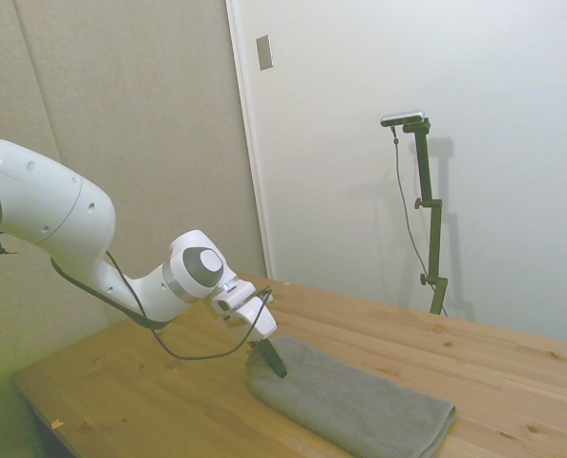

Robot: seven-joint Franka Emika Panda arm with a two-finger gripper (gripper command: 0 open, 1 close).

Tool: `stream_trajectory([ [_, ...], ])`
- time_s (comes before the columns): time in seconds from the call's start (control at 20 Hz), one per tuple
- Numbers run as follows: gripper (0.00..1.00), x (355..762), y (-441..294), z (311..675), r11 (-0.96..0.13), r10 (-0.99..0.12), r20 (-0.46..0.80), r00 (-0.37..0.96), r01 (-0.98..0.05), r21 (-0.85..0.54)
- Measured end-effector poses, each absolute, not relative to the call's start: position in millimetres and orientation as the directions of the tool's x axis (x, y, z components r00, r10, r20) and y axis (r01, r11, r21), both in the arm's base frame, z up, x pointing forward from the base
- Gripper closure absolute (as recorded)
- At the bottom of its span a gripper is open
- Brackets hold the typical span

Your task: Fold the towel

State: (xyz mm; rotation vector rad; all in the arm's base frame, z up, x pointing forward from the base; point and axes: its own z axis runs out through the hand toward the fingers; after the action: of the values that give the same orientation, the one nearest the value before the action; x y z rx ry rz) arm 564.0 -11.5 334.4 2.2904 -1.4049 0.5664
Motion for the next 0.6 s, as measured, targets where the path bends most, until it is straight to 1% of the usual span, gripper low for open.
stream_trajectory([
  [0.15, 1.00, 566, -16, 349, -0.418, -0.752, 0.525, 0.399, -0.904, 0.089],
  [0.4, 1.00, 569, -33, 395, -0.408, -0.780, 0.512, 0.361, -0.913, 0.022],
  [0.6, 1.00, 565, -49, 424, -0.392, -0.799, 0.502, 0.332, -0.920, -0.016],
])
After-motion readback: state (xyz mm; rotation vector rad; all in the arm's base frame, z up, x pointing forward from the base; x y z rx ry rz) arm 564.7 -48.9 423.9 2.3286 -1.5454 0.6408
